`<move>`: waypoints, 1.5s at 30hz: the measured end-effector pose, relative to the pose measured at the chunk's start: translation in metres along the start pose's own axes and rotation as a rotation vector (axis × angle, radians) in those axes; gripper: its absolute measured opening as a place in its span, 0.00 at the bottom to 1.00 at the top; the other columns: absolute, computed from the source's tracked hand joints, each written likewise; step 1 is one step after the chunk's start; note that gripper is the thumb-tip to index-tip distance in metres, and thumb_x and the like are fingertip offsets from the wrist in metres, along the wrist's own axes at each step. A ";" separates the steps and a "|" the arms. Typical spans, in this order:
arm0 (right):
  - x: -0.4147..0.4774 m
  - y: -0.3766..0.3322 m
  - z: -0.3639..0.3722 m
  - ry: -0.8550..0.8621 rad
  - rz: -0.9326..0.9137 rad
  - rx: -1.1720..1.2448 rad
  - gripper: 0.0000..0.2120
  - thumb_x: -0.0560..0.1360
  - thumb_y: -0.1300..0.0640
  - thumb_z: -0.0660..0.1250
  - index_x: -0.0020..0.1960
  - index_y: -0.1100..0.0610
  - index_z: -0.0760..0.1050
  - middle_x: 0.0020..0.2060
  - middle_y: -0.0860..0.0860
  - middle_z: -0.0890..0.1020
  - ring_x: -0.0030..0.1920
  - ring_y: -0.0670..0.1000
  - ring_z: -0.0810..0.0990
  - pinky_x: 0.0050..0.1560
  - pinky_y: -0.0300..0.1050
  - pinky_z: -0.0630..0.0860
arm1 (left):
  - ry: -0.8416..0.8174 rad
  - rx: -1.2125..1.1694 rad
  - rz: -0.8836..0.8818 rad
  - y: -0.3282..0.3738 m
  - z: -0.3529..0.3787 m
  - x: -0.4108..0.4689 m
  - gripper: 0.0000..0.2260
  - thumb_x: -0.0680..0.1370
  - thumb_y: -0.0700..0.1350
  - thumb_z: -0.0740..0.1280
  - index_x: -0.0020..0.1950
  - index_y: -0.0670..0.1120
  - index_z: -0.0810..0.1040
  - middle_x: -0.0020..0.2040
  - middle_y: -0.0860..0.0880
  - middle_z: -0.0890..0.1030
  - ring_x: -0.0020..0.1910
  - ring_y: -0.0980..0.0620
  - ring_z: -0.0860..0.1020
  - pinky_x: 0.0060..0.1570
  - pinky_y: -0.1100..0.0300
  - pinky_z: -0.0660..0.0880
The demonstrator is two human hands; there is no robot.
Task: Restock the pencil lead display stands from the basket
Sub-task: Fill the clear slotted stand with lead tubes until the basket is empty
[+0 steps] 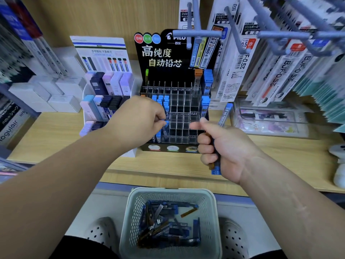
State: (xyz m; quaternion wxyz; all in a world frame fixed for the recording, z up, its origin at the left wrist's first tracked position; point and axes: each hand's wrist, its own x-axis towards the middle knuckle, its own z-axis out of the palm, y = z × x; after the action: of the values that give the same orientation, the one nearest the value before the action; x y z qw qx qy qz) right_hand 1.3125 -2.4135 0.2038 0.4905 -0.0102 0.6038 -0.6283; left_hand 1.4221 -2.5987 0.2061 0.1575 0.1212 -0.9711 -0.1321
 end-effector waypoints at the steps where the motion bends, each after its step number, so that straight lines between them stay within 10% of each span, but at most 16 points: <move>1: -0.001 0.000 0.000 -0.032 -0.010 -0.036 0.11 0.82 0.50 0.65 0.52 0.57 0.81 0.28 0.47 0.65 0.26 0.44 0.60 0.22 0.35 0.56 | -0.005 0.002 0.006 -0.001 0.003 0.001 0.05 0.75 0.44 0.74 0.39 0.45 0.84 0.33 0.52 0.81 0.36 0.50 0.78 0.40 0.52 0.77; 16: -0.005 0.002 -0.001 -0.239 -0.032 -0.321 0.08 0.82 0.52 0.66 0.51 0.55 0.81 0.26 0.45 0.63 0.25 0.44 0.58 0.24 0.36 0.56 | -0.031 0.065 -0.089 0.001 0.013 0.004 0.07 0.72 0.51 0.76 0.42 0.49 0.82 0.32 0.57 0.71 0.36 0.52 0.72 0.36 0.57 0.69; 24: -0.012 0.004 0.011 -0.361 0.007 -0.421 0.08 0.81 0.53 0.66 0.50 0.56 0.81 0.27 0.46 0.62 0.26 0.45 0.58 0.24 0.36 0.55 | -0.080 -0.835 -0.365 0.038 -0.029 -0.001 0.05 0.78 0.43 0.70 0.52 0.49 0.85 0.41 0.48 0.86 0.29 0.53 0.72 0.33 0.62 0.72; 33: -0.018 0.014 0.024 -0.451 0.025 -0.436 0.09 0.81 0.53 0.67 0.50 0.57 0.80 0.27 0.46 0.62 0.27 0.45 0.58 0.25 0.37 0.54 | -0.089 -0.952 -0.413 0.037 -0.030 -0.016 0.02 0.75 0.37 0.73 0.46 0.43 0.84 0.30 0.49 0.80 0.28 0.53 0.76 0.27 0.62 0.70; 45: 0.001 0.002 0.003 -0.049 -0.109 -0.302 0.14 0.75 0.45 0.72 0.50 0.55 0.80 0.28 0.46 0.65 0.27 0.45 0.60 0.23 0.37 0.59 | 0.072 -0.606 -0.400 0.006 -0.028 -0.020 0.05 0.75 0.42 0.75 0.42 0.52 0.85 0.33 0.51 0.83 0.31 0.53 0.78 0.37 0.62 0.76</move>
State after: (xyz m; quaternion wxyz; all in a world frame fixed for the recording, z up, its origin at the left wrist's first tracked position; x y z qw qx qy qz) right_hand 1.3147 -2.4156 0.2028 0.4633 -0.1320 0.6777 -0.5556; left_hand 1.4491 -2.5936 0.2277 0.1913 0.2613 -0.8389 -0.4376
